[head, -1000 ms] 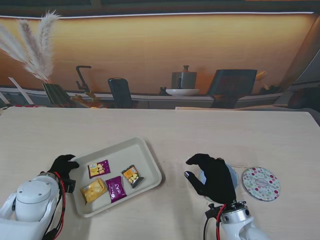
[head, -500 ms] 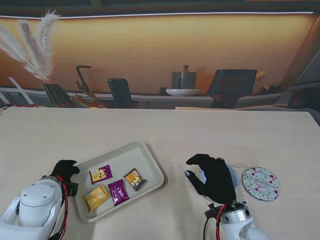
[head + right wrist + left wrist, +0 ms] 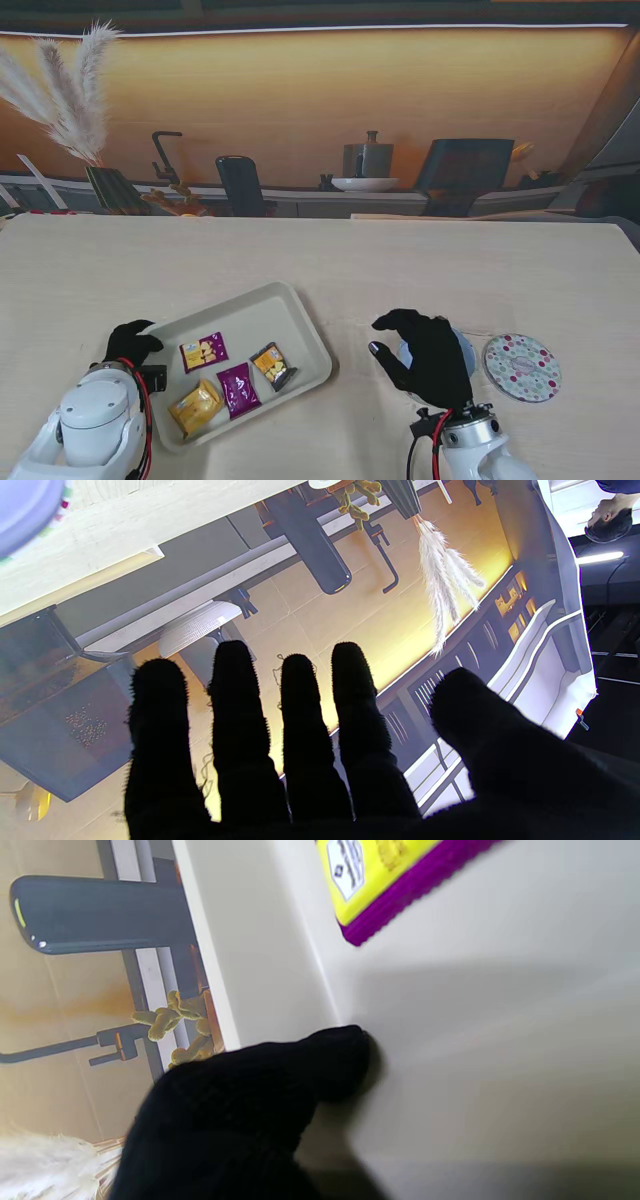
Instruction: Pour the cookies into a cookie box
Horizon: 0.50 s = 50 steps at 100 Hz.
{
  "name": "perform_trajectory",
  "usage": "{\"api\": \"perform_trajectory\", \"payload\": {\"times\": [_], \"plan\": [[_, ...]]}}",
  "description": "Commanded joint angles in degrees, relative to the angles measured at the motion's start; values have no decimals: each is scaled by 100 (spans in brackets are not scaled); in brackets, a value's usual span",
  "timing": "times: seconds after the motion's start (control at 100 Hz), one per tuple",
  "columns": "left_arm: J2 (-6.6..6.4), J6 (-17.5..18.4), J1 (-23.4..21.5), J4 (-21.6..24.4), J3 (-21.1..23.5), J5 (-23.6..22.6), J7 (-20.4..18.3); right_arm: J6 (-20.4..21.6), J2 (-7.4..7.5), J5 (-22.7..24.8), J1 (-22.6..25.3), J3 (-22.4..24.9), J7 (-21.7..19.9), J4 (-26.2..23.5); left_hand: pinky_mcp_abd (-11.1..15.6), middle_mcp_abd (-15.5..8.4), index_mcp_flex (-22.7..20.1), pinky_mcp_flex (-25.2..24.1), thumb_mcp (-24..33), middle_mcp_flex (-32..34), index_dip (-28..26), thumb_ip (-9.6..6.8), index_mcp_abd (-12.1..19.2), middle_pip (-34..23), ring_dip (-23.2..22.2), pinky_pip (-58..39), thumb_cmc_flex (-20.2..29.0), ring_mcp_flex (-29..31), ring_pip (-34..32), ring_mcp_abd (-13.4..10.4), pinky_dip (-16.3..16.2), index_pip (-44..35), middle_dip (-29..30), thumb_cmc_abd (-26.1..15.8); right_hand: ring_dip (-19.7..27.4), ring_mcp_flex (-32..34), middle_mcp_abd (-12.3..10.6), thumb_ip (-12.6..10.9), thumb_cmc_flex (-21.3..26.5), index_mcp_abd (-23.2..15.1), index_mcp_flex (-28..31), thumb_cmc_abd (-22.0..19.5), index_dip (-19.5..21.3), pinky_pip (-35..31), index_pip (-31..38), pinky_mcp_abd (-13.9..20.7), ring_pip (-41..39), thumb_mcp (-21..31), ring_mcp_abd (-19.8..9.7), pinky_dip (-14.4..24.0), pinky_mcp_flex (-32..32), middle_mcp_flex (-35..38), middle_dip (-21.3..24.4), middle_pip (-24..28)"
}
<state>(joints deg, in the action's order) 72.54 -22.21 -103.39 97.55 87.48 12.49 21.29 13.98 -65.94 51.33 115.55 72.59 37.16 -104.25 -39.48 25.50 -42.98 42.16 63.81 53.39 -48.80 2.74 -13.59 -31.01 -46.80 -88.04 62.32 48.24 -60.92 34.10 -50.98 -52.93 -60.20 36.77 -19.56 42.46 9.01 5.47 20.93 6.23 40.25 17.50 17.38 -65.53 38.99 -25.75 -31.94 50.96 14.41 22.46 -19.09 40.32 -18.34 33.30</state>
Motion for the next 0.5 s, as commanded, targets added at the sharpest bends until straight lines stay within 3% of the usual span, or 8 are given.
{"api": "perform_trajectory", "payload": {"times": [0.0,0.13,0.14,0.18,0.49], "plan": [[89,-38,-53,179,-3,-84,-209,-19,-13,-4,11,-24,-105,-33,-51,-233,-168,376,592,521,-504,-10,287,-673,-167,-393,257,422,-689,-47,-153,-990,-299,-110,16,107,11,-143,-129,-132,185,-12,-69,3,-76,-81,-24,-65,129,-17,18,116,37,-61],[188,41,-38,257,-73,-42,242,-21,-14,-24,3,-32,-126,-32,-51,-220,-129,848,762,585,-673,-66,283,-867,-192,-594,148,595,-1026,-174,-17,-1040,-420,-89,16,102,12,-149,-128,-128,186,-15,-68,4,-90,-82,-23,-72,129,-25,25,123,37,-64],[197,46,-34,261,-80,-36,278,-22,-14,-23,3,-32,-126,-32,-51,-221,-137,929,822,595,-742,-64,286,-923,-148,-674,116,637,-1121,-189,132,-1047,-410,-74,16,103,12,-148,-130,-128,186,-13,-68,3,-91,-82,-23,-74,129,-25,24,123,37,-64],[223,76,-19,273,-98,0,383,-27,-13,-16,5,-31,-123,-33,-51,-213,-144,1046,860,619,-773,-78,285,-968,-142,-723,92,685,-1189,-217,212,-1052,-420,-66,16,104,12,-149,-132,-124,191,-12,-67,2,-91,-79,-24,-75,133,-26,24,120,37,-65],[267,285,24,387,-160,199,599,-46,-15,7,47,16,-88,-52,-51,-233,-75,1127,877,606,-872,-88,294,-1135,-221,-783,53,741,-1411,-360,385,-1116,-538,-124,15,97,9,-154,-123,-128,190,-30,-59,2,-101,-66,-23,-76,127,-38,28,118,33,-60]]}}
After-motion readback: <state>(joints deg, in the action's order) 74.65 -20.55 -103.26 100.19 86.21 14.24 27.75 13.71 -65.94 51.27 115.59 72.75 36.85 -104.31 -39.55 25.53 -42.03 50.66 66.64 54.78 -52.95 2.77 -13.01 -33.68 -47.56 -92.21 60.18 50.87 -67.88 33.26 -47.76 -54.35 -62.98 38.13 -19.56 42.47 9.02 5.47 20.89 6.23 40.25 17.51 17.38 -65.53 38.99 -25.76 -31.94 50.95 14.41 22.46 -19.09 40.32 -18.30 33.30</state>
